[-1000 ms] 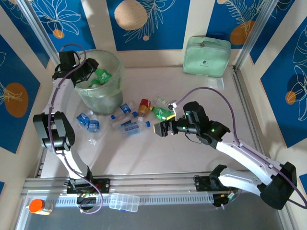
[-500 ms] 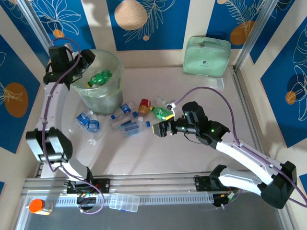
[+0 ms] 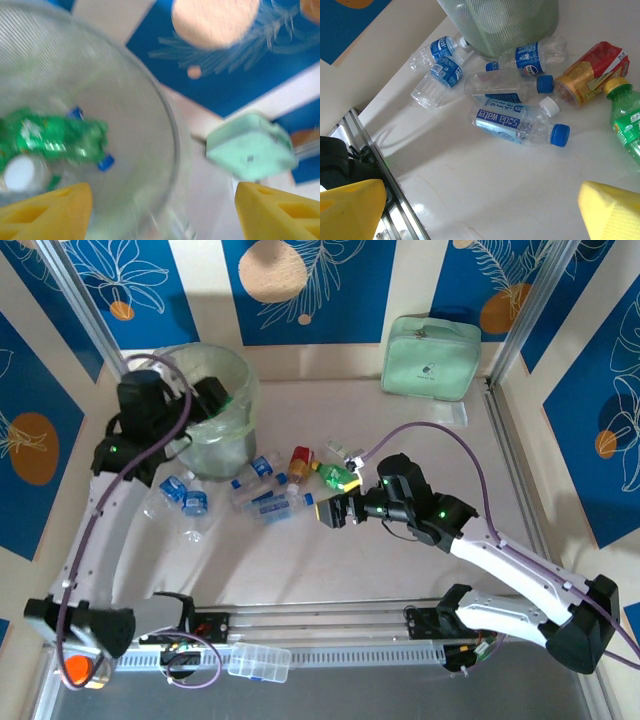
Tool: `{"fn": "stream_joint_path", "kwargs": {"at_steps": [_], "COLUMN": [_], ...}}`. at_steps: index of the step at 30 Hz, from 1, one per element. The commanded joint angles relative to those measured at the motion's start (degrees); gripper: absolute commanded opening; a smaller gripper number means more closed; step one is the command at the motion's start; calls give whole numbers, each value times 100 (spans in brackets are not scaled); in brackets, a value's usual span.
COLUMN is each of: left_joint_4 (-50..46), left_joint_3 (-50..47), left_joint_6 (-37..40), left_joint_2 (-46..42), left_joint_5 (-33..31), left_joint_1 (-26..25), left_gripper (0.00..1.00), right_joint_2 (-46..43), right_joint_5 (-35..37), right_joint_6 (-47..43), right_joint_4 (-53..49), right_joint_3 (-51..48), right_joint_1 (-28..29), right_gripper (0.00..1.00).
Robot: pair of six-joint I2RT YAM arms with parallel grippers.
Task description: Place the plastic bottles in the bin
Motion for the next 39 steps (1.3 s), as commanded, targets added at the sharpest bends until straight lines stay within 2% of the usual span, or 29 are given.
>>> {"fn": "stream_joint_path", "kwargs": {"at_steps": [1, 4, 8, 15, 20, 24, 25, 28, 31, 33, 36, 39], "left_joint_4": [-313, -465, -605, -604, -720, -1548, -1732, -2593, -3154, -3621, -3812, -3381], "left_joint_3": [-234, -645, -1316, -2523, -2786, -2755, -2744, -2604, -2666, -2560, -2529, -2836], "left_joint_6": [547, 734, 997, 1104, 1024, 865, 809, 35, -340, -427, -409, -425], "left_joint_2": [-534, -871, -1234, -1551, -1787, -2027, -2077, -1777, -1716, -1604, -1516, -1798], "left_joint_5": [-647, -806, -582, 438, 643, 324, 405, -48, -26, -545, -596, -605], "left_joint_1": [-495, -928, -1339, -1381, -1385, -1381, -1394, -1669, -1705, -1925, -2051, -2102], "left_gripper": [74, 73, 72, 73, 73, 73, 73, 73, 73, 74, 74, 74], "right_joint_2": [-59, 37, 319, 1067, 1812, 2482, 2628, 3117, 3570, 3869, 4270, 4620], "right_joint_5": [158, 108, 112, 21, -19, -5, 49, 49, -39, -17, 242, 565], "right_joint_6": [24, 61, 71, 1, -31, -187, -231, -264, -315, -368, -438, -552], "right_joint_4": [-89, -89, -239, -626, -1109, -1472, -1562, -1777, -1891, -2086, -2494, -2752], "right_joint_3": [158, 178, 372, 904, 1458, 1957, 2079, 2446, 2811, 3129, 3591, 3890], "right_joint_1": [25, 8, -14, -95, -272, -378, -403, -557, -540, -479, -525, -672], "right_gripper": [98, 98, 98, 96, 95, 94, 94, 93, 92, 91, 91, 91]}}
